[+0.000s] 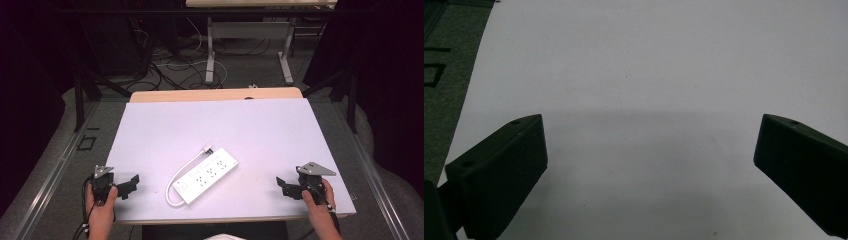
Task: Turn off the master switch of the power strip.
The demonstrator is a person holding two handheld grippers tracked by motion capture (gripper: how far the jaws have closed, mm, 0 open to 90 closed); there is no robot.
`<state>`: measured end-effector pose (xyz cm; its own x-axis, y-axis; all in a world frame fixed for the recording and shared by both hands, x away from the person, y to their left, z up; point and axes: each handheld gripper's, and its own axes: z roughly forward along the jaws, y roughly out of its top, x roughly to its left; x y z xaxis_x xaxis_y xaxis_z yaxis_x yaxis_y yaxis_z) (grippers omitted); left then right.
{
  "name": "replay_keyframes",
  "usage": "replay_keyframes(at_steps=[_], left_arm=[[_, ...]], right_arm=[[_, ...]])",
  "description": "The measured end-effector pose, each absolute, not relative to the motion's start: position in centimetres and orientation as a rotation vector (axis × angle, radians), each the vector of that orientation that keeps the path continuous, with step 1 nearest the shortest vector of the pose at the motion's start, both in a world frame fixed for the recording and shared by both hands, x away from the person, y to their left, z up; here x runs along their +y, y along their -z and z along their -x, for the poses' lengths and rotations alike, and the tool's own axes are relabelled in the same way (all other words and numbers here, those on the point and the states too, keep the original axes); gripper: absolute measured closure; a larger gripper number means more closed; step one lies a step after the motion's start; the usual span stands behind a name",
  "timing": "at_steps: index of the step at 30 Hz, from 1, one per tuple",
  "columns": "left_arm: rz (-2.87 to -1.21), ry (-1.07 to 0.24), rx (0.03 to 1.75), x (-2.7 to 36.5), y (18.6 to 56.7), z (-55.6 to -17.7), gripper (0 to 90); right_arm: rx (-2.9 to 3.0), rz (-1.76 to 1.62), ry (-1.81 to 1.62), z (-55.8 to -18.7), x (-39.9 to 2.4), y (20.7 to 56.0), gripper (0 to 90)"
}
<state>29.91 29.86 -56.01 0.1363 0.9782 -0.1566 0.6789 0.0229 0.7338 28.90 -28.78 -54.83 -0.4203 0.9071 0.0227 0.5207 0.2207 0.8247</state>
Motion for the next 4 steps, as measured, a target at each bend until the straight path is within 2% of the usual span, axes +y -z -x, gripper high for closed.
replay_keyframes(at_steps=[4], left_arm=[[-1.716, -0.551, 1.606, 29.86, 56.01, -29.94, 0.7]], right_arm=[[2.029, -1.32, -1.094, -28.91, -28.8, 54.85, 15.7]])
